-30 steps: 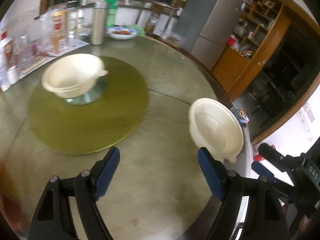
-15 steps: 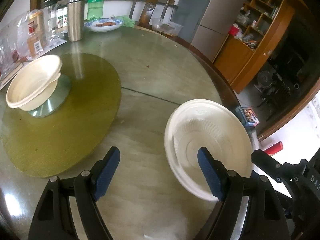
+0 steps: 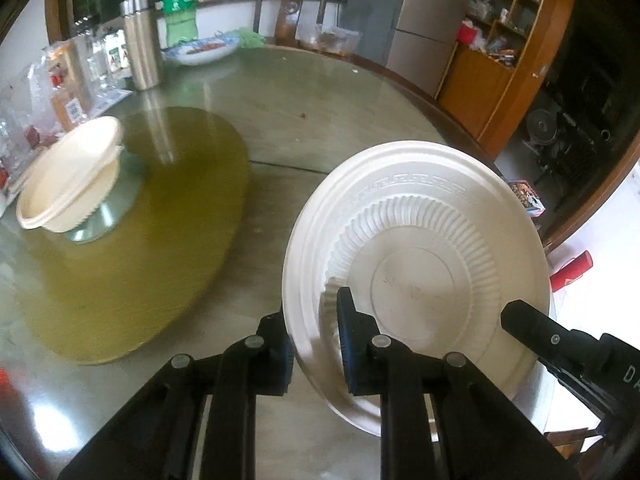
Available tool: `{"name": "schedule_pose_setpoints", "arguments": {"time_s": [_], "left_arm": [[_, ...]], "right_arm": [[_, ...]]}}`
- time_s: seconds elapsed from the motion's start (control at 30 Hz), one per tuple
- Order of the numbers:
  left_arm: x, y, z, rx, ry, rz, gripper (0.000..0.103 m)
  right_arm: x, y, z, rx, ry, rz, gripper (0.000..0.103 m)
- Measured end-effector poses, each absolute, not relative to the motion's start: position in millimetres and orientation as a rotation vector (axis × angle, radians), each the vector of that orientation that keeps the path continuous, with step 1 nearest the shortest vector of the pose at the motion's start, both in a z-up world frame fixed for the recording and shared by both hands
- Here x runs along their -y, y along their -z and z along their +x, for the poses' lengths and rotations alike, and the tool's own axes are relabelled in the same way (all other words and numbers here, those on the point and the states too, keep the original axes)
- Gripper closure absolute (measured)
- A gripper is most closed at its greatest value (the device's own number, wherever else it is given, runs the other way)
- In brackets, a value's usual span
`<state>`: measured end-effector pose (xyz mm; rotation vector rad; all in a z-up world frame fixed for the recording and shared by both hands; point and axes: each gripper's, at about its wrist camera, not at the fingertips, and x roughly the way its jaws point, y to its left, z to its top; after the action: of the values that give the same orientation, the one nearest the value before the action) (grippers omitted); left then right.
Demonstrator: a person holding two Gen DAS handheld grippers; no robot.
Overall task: Organize plates and bowls
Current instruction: 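Grasp a cream ribbed bowl rim with the left tool while the right tool grasps another, then carry both cream ribbed bowls toward the red plate stack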
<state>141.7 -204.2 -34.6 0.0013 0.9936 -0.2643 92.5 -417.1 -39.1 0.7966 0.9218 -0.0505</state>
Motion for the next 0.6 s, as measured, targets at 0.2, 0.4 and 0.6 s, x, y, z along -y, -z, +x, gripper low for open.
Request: {"name": "schedule_pose_setpoints", "arguments": {"time_s": [0.2,0.4,0.6], "left_arm": [[166.5,20.1,115.2,-0.939,0.212,-0.002,0.085],[134.9,10.4,96.9,-0.901,0.164,-0.016,0.085],[109.8,10.5,84.8,-0.892,0.134,-0.040,0.085]], "right_arm": [[382.1,26.5,78.5,-0.905,-0.021,0.761,0.094],[346.4,17.6,63.4,-0.894,-0.080,0.722,0.094],[319.0,16.3,52.7,-0.897,-0.112,0.686,0.094]]}}
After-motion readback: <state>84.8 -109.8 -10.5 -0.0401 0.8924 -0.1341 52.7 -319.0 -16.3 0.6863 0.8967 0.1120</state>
